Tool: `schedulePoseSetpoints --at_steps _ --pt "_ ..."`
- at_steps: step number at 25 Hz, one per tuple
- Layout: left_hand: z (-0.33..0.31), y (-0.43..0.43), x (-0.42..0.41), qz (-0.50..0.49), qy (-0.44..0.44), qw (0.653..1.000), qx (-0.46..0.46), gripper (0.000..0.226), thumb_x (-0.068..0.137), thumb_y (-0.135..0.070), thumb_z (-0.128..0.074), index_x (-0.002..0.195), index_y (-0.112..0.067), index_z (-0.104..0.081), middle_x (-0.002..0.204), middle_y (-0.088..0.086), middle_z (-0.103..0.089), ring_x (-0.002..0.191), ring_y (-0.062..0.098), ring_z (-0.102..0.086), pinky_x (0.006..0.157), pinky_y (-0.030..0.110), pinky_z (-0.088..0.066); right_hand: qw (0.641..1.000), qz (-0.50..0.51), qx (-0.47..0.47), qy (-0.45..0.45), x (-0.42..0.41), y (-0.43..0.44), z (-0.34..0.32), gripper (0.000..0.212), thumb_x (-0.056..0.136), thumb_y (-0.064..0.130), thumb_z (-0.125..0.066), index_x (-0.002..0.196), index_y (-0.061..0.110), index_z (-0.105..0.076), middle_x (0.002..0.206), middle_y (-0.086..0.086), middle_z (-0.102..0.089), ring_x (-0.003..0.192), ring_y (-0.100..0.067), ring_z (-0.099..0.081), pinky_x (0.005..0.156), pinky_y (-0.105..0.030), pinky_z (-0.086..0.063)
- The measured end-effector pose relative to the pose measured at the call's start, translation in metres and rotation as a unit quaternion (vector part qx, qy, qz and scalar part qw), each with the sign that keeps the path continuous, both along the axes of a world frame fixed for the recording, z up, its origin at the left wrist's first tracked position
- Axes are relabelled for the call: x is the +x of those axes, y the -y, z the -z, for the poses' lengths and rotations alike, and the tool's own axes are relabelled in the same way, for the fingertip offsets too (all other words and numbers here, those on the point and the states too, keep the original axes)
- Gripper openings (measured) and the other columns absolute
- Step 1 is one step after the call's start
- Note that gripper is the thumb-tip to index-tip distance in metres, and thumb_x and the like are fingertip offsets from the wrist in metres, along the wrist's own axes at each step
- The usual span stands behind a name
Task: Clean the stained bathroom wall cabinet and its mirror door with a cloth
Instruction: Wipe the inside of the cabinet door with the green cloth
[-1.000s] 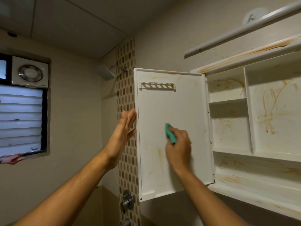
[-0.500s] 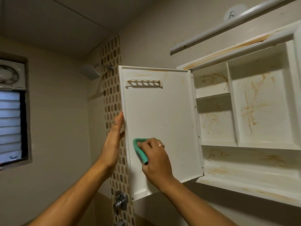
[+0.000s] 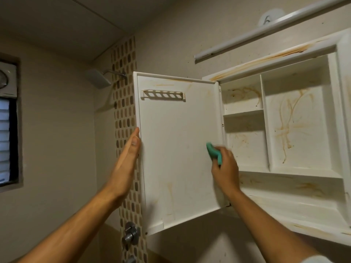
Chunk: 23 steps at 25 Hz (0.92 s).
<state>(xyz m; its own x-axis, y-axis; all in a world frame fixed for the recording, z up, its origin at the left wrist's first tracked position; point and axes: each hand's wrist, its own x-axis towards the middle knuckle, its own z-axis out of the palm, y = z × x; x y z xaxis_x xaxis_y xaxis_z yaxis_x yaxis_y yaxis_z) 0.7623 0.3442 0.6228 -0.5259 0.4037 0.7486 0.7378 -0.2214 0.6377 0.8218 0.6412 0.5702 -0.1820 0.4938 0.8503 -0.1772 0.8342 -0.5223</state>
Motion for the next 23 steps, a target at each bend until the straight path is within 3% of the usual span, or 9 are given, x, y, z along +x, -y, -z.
schedulePoseSetpoints --at_steps 2,6,8,13,16,19,20,21,23 --pt "-0.002 0.002 0.002 0.004 -0.003 1.0 -0.01 0.076 0.088 -0.079 -0.023 0.158 -0.05 -0.019 0.164 -0.029 -0.02 0.149 -0.005 -0.022 0.122 0.036 -0.019 0.999 0.001 -0.032 0.016 0.007 0.006 0.036 0.036 0.096 0.001 -0.062 0.127 0.019 -0.059 0.121 0.002 -0.061 0.109 -0.017 -0.062 0.082 -0.011 -0.047" --pt "-0.003 0.004 0.004 0.011 -0.005 1.0 -0.02 0.075 0.088 -0.078 -0.024 0.158 -0.05 -0.019 0.164 -0.029 -0.019 0.149 -0.006 -0.022 0.123 0.037 -0.019 0.998 -0.001 -0.06 -0.009 -0.003 -0.012 -0.054 0.027 0.1 0.009 -0.06 0.125 0.018 -0.061 0.115 -0.001 -0.065 0.102 -0.02 -0.064 0.083 -0.03 -0.056" --pt "-0.004 0.007 0.001 0.023 0.0 1.0 -0.02 0.075 0.088 -0.078 -0.024 0.158 -0.05 -0.02 0.163 -0.03 -0.021 0.147 -0.008 -0.026 0.123 0.036 -0.02 0.999 0.002 -0.038 -0.025 -0.007 -0.012 -0.073 0.028 0.098 0.007 -0.059 0.124 0.016 -0.062 0.114 -0.003 -0.065 0.1 -0.02 -0.063 0.083 -0.031 -0.054" --pt "-0.006 0.014 -0.009 0.056 0.005 0.998 -0.038 0.08 0.085 -0.085 -0.024 0.158 -0.05 -0.021 0.161 -0.031 -0.024 0.145 -0.011 -0.028 0.125 0.036 -0.021 0.991 0.018 -0.114 -0.067 -0.029 0.061 0.018 0.028 0.097 0.009 -0.062 0.122 0.021 -0.06 0.115 0.009 -0.051 0.1 -0.018 -0.061 0.081 -0.032 -0.058" --pt "-0.003 0.015 -0.013 0.073 0.011 0.997 -0.025 0.077 0.091 -0.079 -0.021 0.159 -0.044 -0.022 0.16 -0.03 -0.029 0.144 -0.01 -0.031 0.126 0.038 -0.021 0.995 -0.073 0.066 0.006 -0.042 0.14 0.045 0.046 0.09 0.011 -0.072 0.132 0.027 -0.061 0.122 0.013 -0.048 0.108 -0.006 -0.052 0.085 -0.022 -0.056" --pt "0.009 0.018 -0.014 0.083 0.024 0.996 -0.033 0.081 0.09 -0.081 -0.019 0.161 -0.042 -0.018 0.163 -0.027 -0.024 0.147 -0.008 -0.027 0.128 0.043 -0.016 0.923 -0.034 0.364 0.116 -0.023 0.115 0.045 0.045 0.088 0.021 -0.071 0.132 0.022 -0.064 0.123 0.001 -0.058 0.109 -0.016 -0.053 0.085 -0.025 -0.054" --pt "0.014 0.019 -0.014 0.086 0.029 0.995 -0.04 0.085 0.087 -0.084 -0.021 0.161 -0.042 -0.017 0.164 -0.027 -0.023 0.147 -0.009 -0.026 0.128 0.044 -0.015 0.918 0.004 0.373 0.132 -0.017 0.086 0.042 0.043 0.085 0.016 -0.072 0.127 0.021 -0.067 0.12 -0.001 -0.061 0.107 -0.021 -0.056 0.083 -0.029 -0.055" --pt "0.02 0.021 -0.014 0.088 0.031 0.994 -0.047 0.089 0.084 -0.087 -0.022 0.161 -0.042 -0.017 0.164 -0.028 -0.022 0.147 -0.009 -0.026 0.128 0.044 -0.014 0.943 0.034 0.305 0.13 -0.011 0.061 0.039 0.043 0.082 0.007 -0.073 0.122 0.02 -0.068 0.118 -0.001 -0.061 0.106 -0.025 -0.058 0.082 -0.032 -0.054" --pt "0.028 0.022 -0.012 0.089 0.029 0.994 -0.056 0.095 0.081 -0.092 -0.025 0.161 -0.042 -0.016 0.164 -0.028 -0.021 0.147 -0.009 -0.025 0.128 0.043 -0.014 0.995 0.046 0.058 0.062 -0.005 0.034 0.035 0.041 0.082 -0.006 -0.069 0.115 0.019 -0.066 0.115 0.0 -0.06 0.107 -0.03 -0.06 0.082 -0.03 -0.05"
